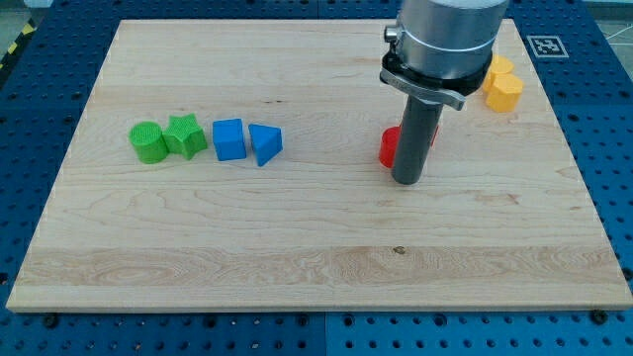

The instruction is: Separate the red circle from the red star

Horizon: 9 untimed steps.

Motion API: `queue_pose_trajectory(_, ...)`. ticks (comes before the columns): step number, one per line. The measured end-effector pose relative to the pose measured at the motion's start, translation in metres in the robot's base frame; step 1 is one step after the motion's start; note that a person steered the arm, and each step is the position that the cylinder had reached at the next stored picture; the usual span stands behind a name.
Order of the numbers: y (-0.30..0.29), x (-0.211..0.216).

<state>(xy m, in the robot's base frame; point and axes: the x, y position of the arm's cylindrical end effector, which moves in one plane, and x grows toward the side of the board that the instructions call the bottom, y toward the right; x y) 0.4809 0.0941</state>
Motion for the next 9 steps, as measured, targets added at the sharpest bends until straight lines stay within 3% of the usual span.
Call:
queue_pose_trajectory(2, 0.036, -0.008)
queue_pose_trajectory(7, -0.011, -0.017)
queue_pose_trajectory(9, 0.004, -0.036)
